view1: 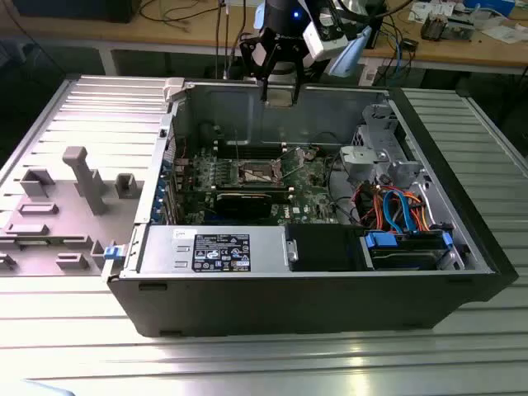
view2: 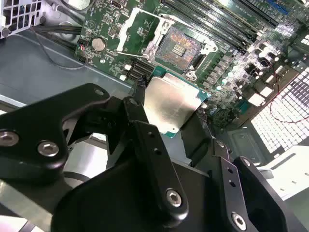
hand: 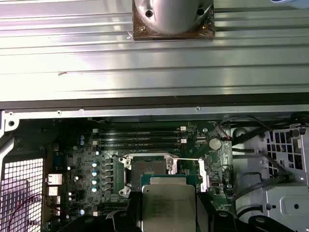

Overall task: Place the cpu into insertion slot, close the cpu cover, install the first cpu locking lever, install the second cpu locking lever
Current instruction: 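Place the cpu into insertion slot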

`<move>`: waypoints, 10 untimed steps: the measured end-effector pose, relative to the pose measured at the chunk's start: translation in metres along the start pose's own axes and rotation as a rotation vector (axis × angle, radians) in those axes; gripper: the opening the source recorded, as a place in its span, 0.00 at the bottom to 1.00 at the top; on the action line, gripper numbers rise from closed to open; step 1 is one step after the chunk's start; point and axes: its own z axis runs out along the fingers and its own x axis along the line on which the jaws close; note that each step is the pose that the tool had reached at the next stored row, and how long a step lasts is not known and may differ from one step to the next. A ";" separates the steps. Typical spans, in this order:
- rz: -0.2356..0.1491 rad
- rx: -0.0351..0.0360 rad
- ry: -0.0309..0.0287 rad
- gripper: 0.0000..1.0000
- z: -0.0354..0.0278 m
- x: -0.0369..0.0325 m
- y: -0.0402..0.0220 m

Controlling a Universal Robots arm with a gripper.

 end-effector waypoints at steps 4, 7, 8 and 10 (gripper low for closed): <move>0.000 0.0000 0.0000 0.54 0.0000 0.0000 0.0000; 0.000 0.0001 0.0001 0.54 -0.0001 0.0000 -0.0008; 0.000 0.0001 0.0001 0.54 -0.0002 -0.0001 -0.0011; 0.000 0.0000 0.0000 0.54 -0.0002 -0.0001 -0.0022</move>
